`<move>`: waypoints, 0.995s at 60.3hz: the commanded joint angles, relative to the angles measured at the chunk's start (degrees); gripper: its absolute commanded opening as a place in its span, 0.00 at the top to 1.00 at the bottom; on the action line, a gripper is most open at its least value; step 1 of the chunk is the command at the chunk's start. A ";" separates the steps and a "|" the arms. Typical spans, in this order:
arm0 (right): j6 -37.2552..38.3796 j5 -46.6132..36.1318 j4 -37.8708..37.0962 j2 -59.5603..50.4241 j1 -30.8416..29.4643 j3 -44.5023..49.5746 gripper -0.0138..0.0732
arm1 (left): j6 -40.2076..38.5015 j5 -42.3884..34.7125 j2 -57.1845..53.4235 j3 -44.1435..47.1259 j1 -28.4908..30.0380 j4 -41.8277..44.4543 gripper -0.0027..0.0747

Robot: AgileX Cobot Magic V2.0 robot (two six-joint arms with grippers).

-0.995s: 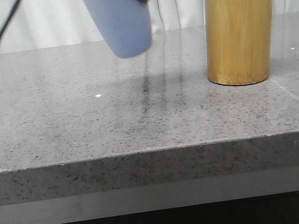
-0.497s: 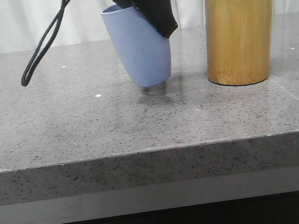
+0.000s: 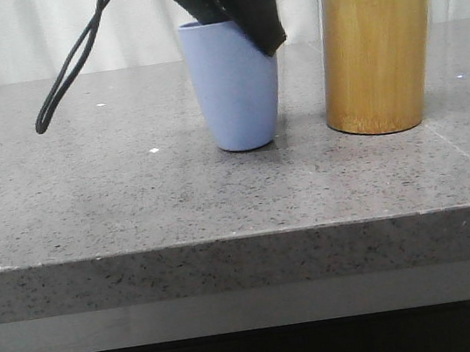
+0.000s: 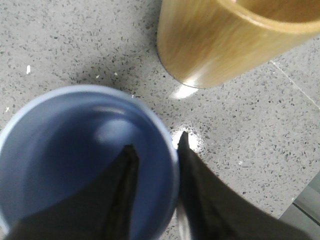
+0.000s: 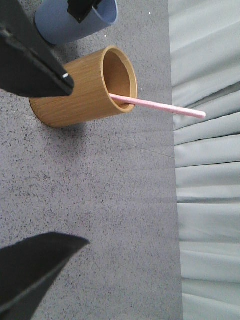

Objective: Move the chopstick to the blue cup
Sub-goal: 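Lift the blue cup and carry it beside the bamboo cup, set down, then release the blue cup and raise the left gripper away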

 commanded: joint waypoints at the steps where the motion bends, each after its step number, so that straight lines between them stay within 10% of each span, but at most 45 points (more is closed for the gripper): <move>1: -0.35 -4.22 0.26 0.82 -0.22 -1.62 0.18 | -0.45 -2.16 -2.98 -1.94 -0.47 -1.10 0.58; 12: -0.35 -4.22 0.26 0.82 -0.22 -1.62 0.18 | -0.45 -2.80 -2.98 -2.31 -0.47 -1.10 0.42; 38: -0.35 -4.17 0.21 0.82 -0.22 -1.62 0.18 | -0.45 3.08 -2.98 -13.42 -0.47 -1.66 0.43; 56: -0.35 -4.00 0.21 0.82 -0.22 -1.62 0.18 | -0.45 3.08 -3.55 -13.87 -0.47 -1.00 0.99; 60: -0.35 -4.00 0.21 0.82 -0.22 -1.62 0.18 | -0.34 3.08 -3.80 -13.87 -0.36 0.64 0.99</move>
